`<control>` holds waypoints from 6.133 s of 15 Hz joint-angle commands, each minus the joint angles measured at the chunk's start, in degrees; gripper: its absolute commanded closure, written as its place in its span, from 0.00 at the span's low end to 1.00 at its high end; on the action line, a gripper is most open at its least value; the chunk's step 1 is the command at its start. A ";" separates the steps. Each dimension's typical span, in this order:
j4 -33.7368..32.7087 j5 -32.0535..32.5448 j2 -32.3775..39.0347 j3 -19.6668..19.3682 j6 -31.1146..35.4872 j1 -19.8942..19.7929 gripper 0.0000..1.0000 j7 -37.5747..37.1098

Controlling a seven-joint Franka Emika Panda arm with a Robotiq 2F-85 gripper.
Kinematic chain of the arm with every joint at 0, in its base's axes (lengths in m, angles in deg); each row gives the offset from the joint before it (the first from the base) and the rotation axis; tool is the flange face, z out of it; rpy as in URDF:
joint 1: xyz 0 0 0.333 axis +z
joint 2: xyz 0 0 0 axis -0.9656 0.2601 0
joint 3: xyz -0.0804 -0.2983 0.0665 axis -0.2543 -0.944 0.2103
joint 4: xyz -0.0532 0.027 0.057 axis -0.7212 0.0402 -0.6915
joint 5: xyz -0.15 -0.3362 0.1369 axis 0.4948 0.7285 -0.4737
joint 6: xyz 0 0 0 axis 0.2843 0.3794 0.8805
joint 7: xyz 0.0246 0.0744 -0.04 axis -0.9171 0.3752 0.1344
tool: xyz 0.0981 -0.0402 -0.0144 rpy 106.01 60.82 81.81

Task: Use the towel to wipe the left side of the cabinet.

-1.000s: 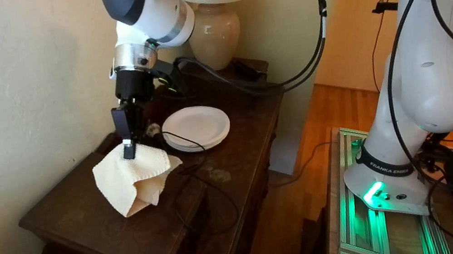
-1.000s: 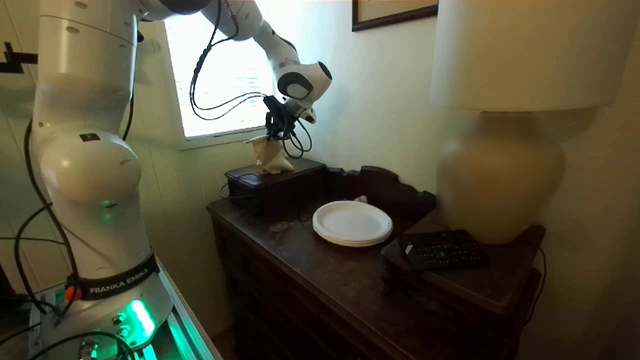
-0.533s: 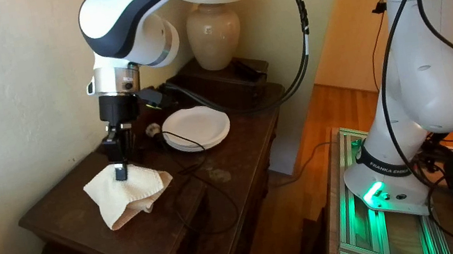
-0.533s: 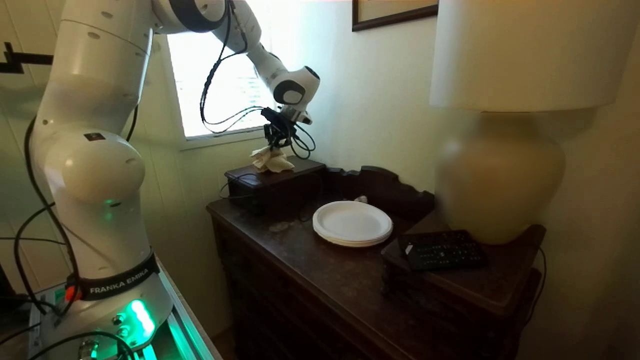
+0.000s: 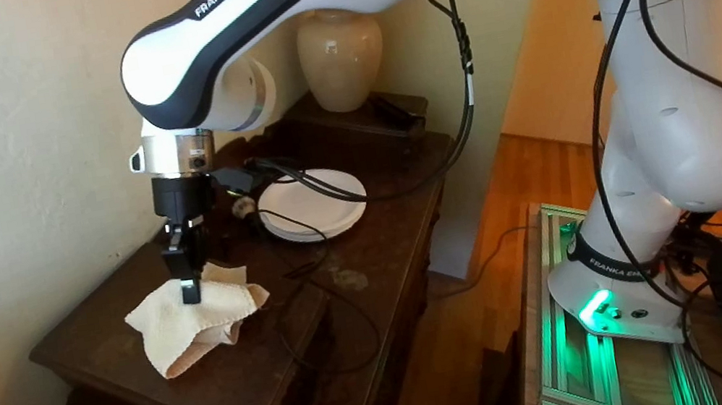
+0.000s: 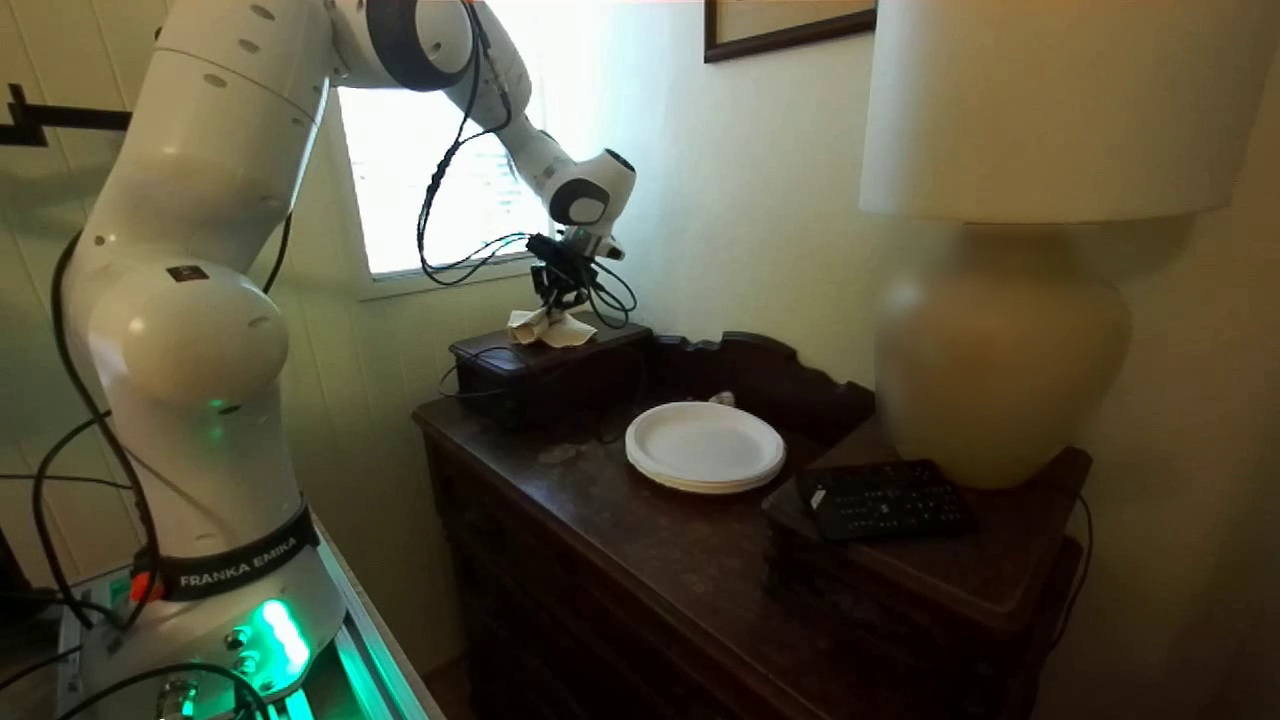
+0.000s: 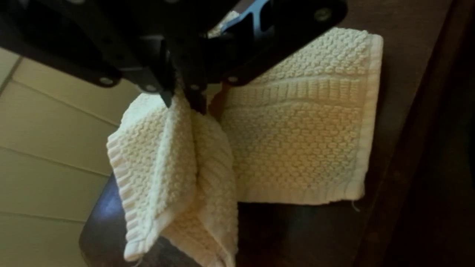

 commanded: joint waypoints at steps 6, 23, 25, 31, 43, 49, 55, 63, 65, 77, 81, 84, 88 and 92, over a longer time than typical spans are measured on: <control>-0.66 1.65 2.13 2.56 -0.42 -1.47 0.97 0.28; 1.09 5.26 1.13 1.22 -21.74 -3.43 0.97 -4.05; 1.35 7.86 1.22 -0.47 -16.98 -2.75 0.97 -5.53; 0.61 10.67 2.41 -1.25 1.66 -2.25 0.97 -6.64; -4.68 12.21 9.63 4.77 18.13 -1.51 0.97 -8.59; -4.83 9.23 9.52 9.08 9.87 -3.35 0.97 -8.84; -1.94 7.56 4.48 7.51 -4.59 -3.35 0.98 -13.80; 3.94 6.60 -0.46 4.40 -14.11 -2.95 0.97 -16.94; 5.06 7.76 -1.12 2.59 -12.85 -2.77 0.97 -17.98; 0.00 9.46 4.70 -1.07 5.78 -2.61 0.98 -17.14; -2.00 12.89 6.67 -2.27 12.67 -1.91 0.98 -18.03; -4.71 13.94 9.01 -1.53 14.80 -1.52 0.97 -17.84; -8.96 15.15 12.15 -0.79 14.33 -0.22 0.98 -18.02; -12.77 15.70 14.12 0.38 13.15 1.06 0.98 -17.47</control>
